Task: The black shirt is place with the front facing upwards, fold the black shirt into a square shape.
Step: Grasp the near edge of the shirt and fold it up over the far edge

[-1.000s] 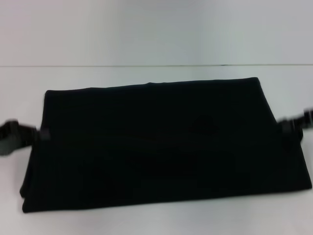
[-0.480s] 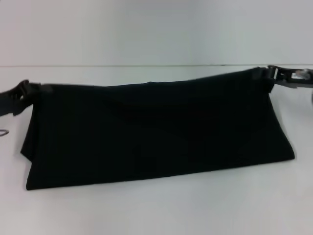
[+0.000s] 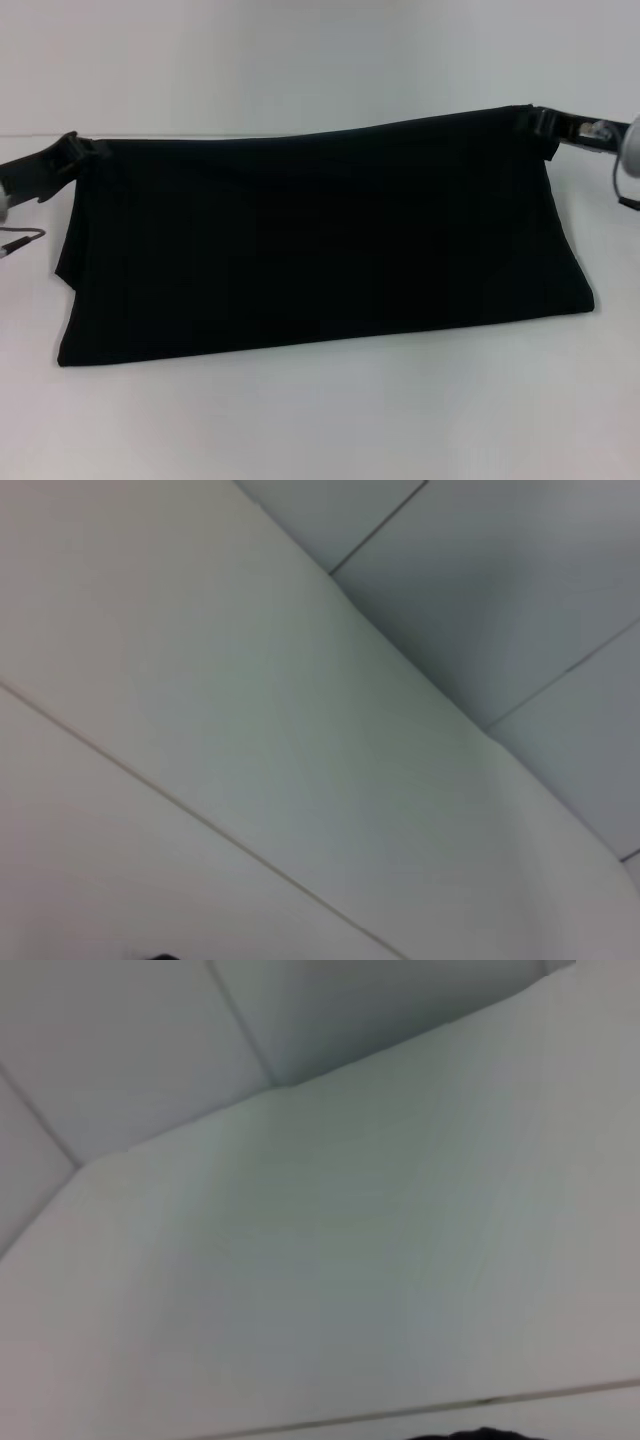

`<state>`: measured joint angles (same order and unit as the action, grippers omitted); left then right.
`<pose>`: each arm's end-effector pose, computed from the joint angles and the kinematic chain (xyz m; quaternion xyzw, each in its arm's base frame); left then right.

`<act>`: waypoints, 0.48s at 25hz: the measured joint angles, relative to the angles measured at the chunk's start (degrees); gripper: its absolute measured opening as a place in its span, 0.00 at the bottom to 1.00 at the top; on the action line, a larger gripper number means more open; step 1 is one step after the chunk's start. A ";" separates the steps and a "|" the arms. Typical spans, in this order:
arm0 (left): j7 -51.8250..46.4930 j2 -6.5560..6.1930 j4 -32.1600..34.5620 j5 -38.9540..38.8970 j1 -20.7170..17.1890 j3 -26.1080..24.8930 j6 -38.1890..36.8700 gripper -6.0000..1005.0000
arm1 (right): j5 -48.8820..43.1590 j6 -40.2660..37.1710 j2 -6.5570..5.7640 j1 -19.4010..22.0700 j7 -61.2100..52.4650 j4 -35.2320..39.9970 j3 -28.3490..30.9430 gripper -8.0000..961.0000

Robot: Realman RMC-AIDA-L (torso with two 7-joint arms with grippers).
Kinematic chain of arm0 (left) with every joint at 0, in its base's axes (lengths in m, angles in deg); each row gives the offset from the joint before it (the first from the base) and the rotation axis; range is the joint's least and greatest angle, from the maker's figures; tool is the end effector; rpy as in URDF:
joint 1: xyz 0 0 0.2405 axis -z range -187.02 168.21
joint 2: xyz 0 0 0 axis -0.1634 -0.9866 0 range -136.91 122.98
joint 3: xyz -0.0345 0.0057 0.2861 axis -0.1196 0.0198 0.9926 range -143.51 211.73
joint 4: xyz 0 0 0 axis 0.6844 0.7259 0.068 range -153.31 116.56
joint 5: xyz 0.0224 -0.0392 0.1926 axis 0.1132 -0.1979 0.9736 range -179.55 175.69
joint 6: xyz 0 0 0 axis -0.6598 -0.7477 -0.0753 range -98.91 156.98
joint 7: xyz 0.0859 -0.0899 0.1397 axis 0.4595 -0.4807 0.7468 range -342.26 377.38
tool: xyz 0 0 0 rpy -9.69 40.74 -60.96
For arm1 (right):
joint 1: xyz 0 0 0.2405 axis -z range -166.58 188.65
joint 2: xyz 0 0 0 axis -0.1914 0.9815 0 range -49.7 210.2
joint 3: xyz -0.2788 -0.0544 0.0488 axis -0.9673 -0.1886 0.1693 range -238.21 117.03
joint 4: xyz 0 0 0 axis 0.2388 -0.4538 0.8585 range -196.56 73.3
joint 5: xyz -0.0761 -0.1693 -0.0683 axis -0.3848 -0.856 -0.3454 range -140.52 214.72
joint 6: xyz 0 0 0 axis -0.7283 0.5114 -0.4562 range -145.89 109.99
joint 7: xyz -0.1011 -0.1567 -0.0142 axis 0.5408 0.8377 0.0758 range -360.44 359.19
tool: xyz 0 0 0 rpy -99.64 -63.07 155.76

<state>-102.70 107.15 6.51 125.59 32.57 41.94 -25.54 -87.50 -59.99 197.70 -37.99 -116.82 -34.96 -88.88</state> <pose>-0.3349 0.4705 0.0187 -0.6260 -0.6259 -0.3288 0.3291 0.2700 0.5126 -0.0207 -0.7402 0.5128 0.2289 0.3700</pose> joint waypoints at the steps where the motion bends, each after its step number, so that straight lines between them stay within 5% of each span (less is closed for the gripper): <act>1: 0.50 0.14 -0.51 -0.04 0.36 0.01 1.15 0.05 | 0.06 1.56 0.53 -0.37 0.75 -0.35 -0.04 0.09; 5: 3.07 1.74 -2.00 -0.27 2.00 -0.03 7.01 0.05 | 0.31 10.24 2.39 -2.53 5.97 -3.43 -0.47 0.11; 12: 11.73 5.29 -2.32 -5.06 3.83 -0.12 19.01 0.05 | 13.34 18.29 2.66 -4.49 25.46 -10.41 -0.62 0.13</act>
<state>-90.96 112.45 4.18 120.53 36.40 41.82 -6.53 -74.15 -41.69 200.35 -42.47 -91.36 -45.37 -89.50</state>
